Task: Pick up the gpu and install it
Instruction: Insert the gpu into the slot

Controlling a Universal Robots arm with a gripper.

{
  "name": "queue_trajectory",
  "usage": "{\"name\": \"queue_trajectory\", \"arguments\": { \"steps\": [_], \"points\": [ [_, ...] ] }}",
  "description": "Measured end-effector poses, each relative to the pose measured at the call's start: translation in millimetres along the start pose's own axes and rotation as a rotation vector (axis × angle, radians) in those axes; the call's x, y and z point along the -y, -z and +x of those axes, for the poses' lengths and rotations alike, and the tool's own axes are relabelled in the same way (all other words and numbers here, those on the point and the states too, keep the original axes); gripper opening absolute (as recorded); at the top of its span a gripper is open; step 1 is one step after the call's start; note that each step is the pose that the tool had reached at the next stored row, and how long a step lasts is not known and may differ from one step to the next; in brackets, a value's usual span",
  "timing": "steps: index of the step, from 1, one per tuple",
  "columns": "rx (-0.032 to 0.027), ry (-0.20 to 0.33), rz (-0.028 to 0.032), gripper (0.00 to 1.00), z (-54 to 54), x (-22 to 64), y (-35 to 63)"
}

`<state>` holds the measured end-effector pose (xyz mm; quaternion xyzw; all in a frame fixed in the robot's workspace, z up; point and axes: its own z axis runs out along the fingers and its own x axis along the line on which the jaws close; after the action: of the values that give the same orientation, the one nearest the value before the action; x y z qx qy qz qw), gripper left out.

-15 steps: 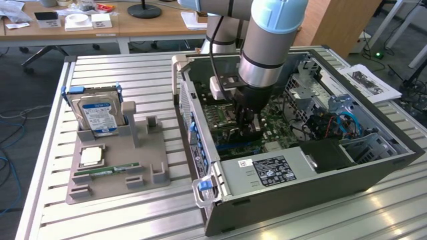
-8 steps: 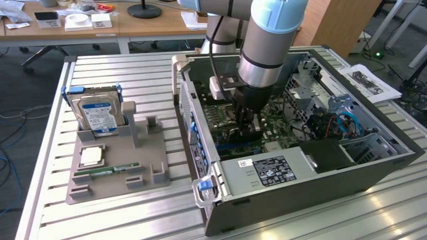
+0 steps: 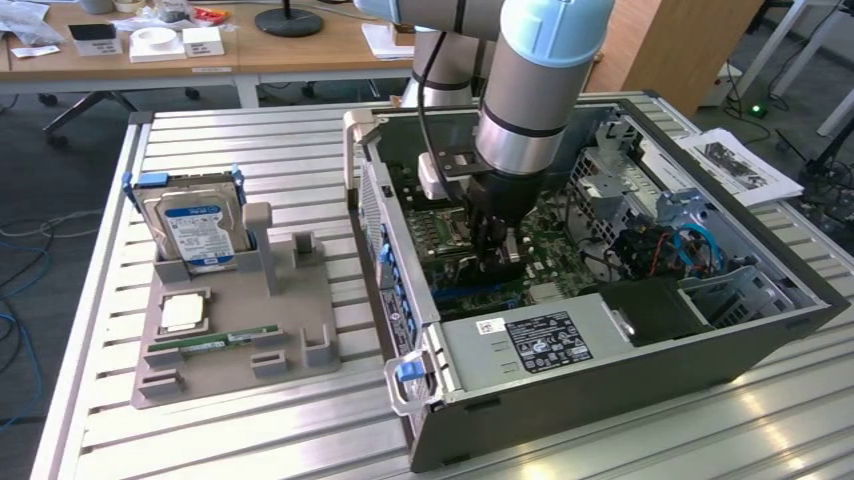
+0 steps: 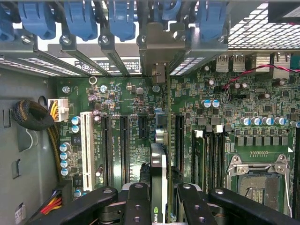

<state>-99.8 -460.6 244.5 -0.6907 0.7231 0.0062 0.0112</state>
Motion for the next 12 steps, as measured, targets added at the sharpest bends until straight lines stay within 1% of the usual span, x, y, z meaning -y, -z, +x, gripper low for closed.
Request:
{"name": "queue_trajectory", "arguments": {
  "steps": [12],
  "points": [
    [0.0000,-0.001,0.0001,0.27,0.0,-0.2,-0.5]
  ]
}}
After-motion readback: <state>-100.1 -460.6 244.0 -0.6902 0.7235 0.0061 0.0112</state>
